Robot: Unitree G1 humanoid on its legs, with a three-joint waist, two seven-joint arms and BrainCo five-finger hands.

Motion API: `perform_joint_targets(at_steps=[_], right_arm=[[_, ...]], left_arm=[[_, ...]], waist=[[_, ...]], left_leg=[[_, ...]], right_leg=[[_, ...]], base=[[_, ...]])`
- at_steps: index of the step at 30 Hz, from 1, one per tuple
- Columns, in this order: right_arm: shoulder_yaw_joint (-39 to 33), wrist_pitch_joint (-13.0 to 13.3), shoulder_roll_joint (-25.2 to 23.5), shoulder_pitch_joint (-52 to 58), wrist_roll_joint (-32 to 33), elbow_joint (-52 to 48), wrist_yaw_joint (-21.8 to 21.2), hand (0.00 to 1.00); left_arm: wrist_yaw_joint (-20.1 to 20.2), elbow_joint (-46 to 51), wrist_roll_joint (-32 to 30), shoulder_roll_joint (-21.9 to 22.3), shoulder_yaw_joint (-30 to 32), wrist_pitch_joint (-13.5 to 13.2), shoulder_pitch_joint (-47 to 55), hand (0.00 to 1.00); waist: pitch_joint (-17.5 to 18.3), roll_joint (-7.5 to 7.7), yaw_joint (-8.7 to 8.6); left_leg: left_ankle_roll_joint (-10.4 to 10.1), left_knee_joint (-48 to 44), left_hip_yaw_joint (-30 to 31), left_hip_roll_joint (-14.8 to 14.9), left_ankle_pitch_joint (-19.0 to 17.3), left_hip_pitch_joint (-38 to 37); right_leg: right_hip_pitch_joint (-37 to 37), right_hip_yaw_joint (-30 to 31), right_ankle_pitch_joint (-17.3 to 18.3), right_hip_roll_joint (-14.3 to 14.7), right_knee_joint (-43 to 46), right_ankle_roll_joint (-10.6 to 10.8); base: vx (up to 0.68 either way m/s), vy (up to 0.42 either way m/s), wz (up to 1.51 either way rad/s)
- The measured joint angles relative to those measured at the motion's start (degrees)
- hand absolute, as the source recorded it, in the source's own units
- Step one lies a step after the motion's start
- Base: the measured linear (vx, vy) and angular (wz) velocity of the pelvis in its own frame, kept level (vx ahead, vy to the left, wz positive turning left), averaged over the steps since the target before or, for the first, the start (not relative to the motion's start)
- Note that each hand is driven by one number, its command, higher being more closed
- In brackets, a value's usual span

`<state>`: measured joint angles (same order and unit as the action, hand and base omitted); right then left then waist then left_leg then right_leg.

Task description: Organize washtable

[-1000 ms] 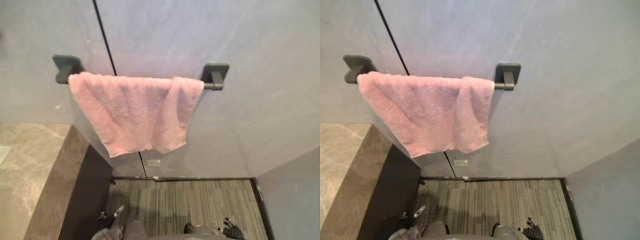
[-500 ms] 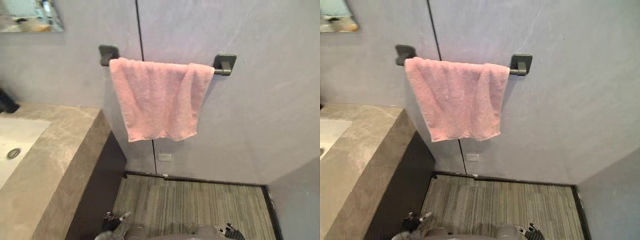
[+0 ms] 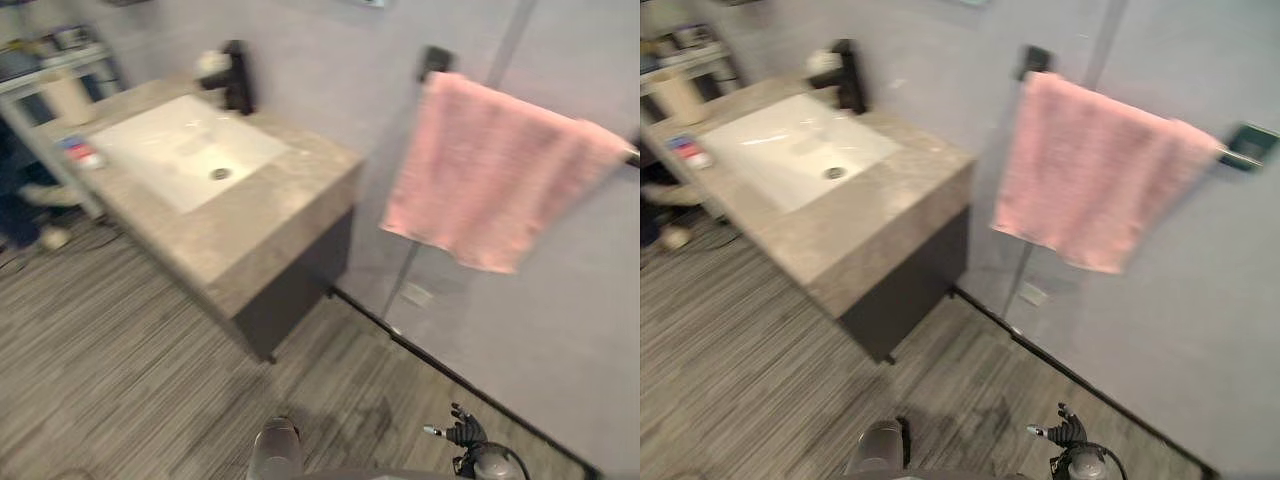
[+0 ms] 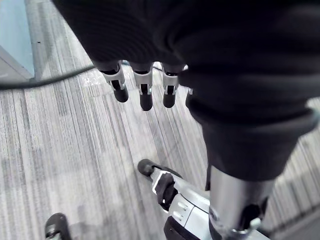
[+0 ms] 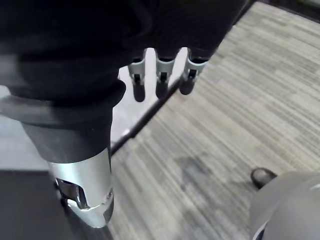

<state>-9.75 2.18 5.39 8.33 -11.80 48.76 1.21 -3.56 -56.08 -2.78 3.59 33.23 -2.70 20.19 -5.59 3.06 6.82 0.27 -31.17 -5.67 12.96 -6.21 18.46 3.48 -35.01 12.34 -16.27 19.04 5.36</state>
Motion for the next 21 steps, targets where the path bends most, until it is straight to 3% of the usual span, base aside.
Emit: perform_joint_targets(at_steps=[1,2,3,4,5,6,7,8,9,10,11,12,13,14,15,16,18,19,21], right_arm=[[-1.2,0.0,-0.2,0.6,0.0,0.5,0.0,0.00],[-2.4,-0.1,-0.8,0.0,0.0,3.0,-0.1,0.00],[-2.8,-0.1,-1.6,-0.8,0.1,4.8,-0.2,0.00],[-3.9,0.0,-2.8,-2.4,0.1,8.2,-0.2,0.00],[-4.0,0.1,-3.7,-3.2,0.1,9.3,-0.1,0.00],[-4.4,0.6,-3.7,-3.4,0.2,9.5,-0.1,0.00],[-6.0,0.8,-3.3,-3.6,0.4,10.9,-0.1,0.00],[-7.4,0.5,-2.8,-3.7,0.6,12.2,-0.2,0.00],[-7.6,0.4,-2.4,-3.9,0.6,12.7,-0.2,0.00],[-8.4,-0.2,-2.0,-4.2,0.6,12.9,-0.2,0.00],[-9.3,-0.5,-2.0,-4.3,1.1,12.8,-0.3,0.00],[-9.7,-0.6,-2.0,-4.5,1.2,12.9,-0.3,0.00],[-9.6,-0.5,-2.2,-4.7,1.1,13.2,-0.3,0.00],[-9.5,-0.4,-2.4,-5.0,1.3,13.6,-0.4,0.00],[-9.3,-0.2,-2.7,-5.2,1.9,13.8,-0.3,0.00],[-8.2,0.2,-2.7,-5.5,2.9,13.9,-0.3,0.00],[-7.3,0.9,-2.6,-5.4,4.7,13.6,-0.2,0.00],[-7.4,1.0,-2.6,-5.1,5.5,12.1,-0.1,0.00],[-7.2,1.0,-2.7,-3.9,5.3,9.9,0.0,0.00]], left_arm=[[-0.5,0.4,0.1,0.0,1.3,0.0,-0.9,0.00],[-1.0,1.0,0.9,-0.4,0.9,-0.3,-1.6,0.00],[-1.2,0.9,1.1,-1.5,0.6,-0.6,-2.3,0.00],[-1.7,0.4,1.1,-3.4,0.6,-1.1,-3.8,0.00],[-2.0,-0.3,1.2,-4.8,0.8,-1.1,-4.2,0.00],[-2.2,-0.9,1.3,-5.3,0.8,-1.0,-4.5,0.00],[-2.3,-1.9,1.3,-4.8,0.6,-1.5,-4.9,0.00],[-2.4,-3.1,1.3,-4.4,0.0,-1.7,-5.1,0.00],[-2.5,-3.6,1.5,-4.3,-0.7,-1.7,-5.0,0.00],[-2.5,-4.9,1.5,-4.3,-2.2,-1.7,-5.1,0.00],[-2.5,-5.2,1.0,-4.4,-3.0,-1.7,-5.1,0.00],[-2.5,-5.3,0.8,-4.8,-3.3,-1.7,-5.1,0.00],[-2.5,-5.3,-0.2,-5.6,-3.3,-1.6,-5.0,0.00],[-2.5,-5.2,-0.9,-6.3,-3.1,-1.6,-4.9,0.00],[-2.4,-5.1,-2.4,-8.0,-2.5,-1.6,-4.4,0.00],[-2.1,-5.2,-3.8,-8.3,-2.8,-1.5,-3.4,0.00],[-1.4,-5.3,-5.0,-9.4,-4.5,-1.0,-2.9,0.00],[-1.0,-5.3,-6.4,-9.3,-5.9,-0.8,-3.5,0.00],[0.0,-5.2,-8.7,-8.0,-6.8,-0.4,-5.4,0.00]], waist=[[0.1,-0.59,0.14],[0.1,-0.96,0.08],[-0.1,0.00,-0.12],[0.6,1.65,-0.80],[0.7,2.73,-1.50],[0.9,2.47,-1.87],[0.8,0.51,-1.80],[1.4,-0.02,-1.42],[1.6,-0.82,-1.43],[2.0,-2.67,-1.93],[1.8,-4.07,-2.83],[1.8,-4.34,-3.36],[1.5,-4.14,-3.83],[1.3,-3.93,-4.02],[1.0,-3.67,-4.23],[0.9,-3.23,-4.59],[0.5,-2.89,-4.80],[0.4,-2.84,-6.01],[0.4,-2.44,-6.24]], left_leg=[[-1.4,2.0,-0.6,0.8,-1.3,-0.2],[-3.0,5.7,-1.3,-2.7,-1.6,-0.5],[-1.9,8.4,0.3,-5.5,0.1,-0.5],[-0.8,14.1,0.6,-8.0,1.1,-1.1],[0.2,13.4,-6.4,-6.9,-1.1,-1.2],[0.8,10.7,-12.2,-4.7,-1.7,-1.1],[0.5,8.2,-13.5,-5.3,-1.2,-0.7],[1.9,7.4,-11.6,-8.5,-2.6,-0.5],[2.9,6.5,-10.4,-9.7,-3.4,-0.1],[4.5,5.2,-7.8,-12.4,-4.7,0.8],[5.6,5.1,-4.7,-15.3,-5.4,0.6],[6.0,5.4,-3.1,-16.8,-5.5,0.1],[7.1,7.0,0.3,-19.5,-5.1,-2.1],[7.7,8.2,2.0,-20.6,-4.7,-3.9],[7.8,10.7,4.7,-22.2,-4.2,-7.5],[7.7,12.8,7.2,-23.1,-4.1,-11.0],[8.3,15.2,10.1,-23.6,-4.0,-14.9],[9.5,15.0,12.0,-23.6,-4.9,-16.3],[9.1,14.4,12.2,-23.1,-7.1,-19.5]], right_leg=[[1.1,-2.9,-0.6,-1.0,0.3,1.0],[1.3,-4.8,-0.5,-2.0,1.2,1.3],[1.4,-4.4,0.5,-2.4,0.2,2.0],[2.1,-3.7,0.6,-0.8,-5.1,1.2],[3.3,-4.3,-2.5,-0.2,-9.5,-0.8],[5.5,-6.4,-5.2,-1.1,-10.3,2.0],[7.2,-8.4,-6.1,-2.6,-9.2,2.6],[7.9,-9.3,-7.5,-4.9,-7.8,2.2],[8.5,-9.8,-8.4,-5.8,-6.7,1.7],[8.3,-10.1,-9.3,-8.3,-1.7,-0.6],[7.5,-7.2,-8.8,-10.2,4.5,-6.4],[6.7,-3.0,-7.3,-9.7,7.1,-7.7],[5.0,7.6,-3.4,-5.9,10.8,-5.7],[4.2,12.9,-0.9,-2.9,12.5,-4.7],[1.8,20.2,2.7,2.4,15.5,-3.9],[-1.9,23.4,5.6,7.0,17.4,-4.1],[-8.9,24.0,7.8,11.6,17.7,-5.0],[-12.8,21.7,7.7,12.7,15.9,-5.0],[-16.3,18.8,6.5,12.7,10.3,-4.6]], base=[[0.11,0.473,2.18],[0.08,0.431,1.80],[0.06,0.323,1.94],[0.05,0.184,1.60],[0.08,0.138,1.63],[0.13,0.200,1.34],[0.17,0.341,1.20],[0.19,0.386,0.97],[0.23,0.417,1.07],[0.24,0.403,1.45],[0.27,0.461,1.64],[0.27,0.404,1.78],[0.23,0.283,1.44],[0.24,0.190,1.65],[0.25,0.114,1.37],[0.25,0.087,1.18],[0.24,0.057,0.95],[0.22,0.047,1.11],[0.32,0.041,0.82]])
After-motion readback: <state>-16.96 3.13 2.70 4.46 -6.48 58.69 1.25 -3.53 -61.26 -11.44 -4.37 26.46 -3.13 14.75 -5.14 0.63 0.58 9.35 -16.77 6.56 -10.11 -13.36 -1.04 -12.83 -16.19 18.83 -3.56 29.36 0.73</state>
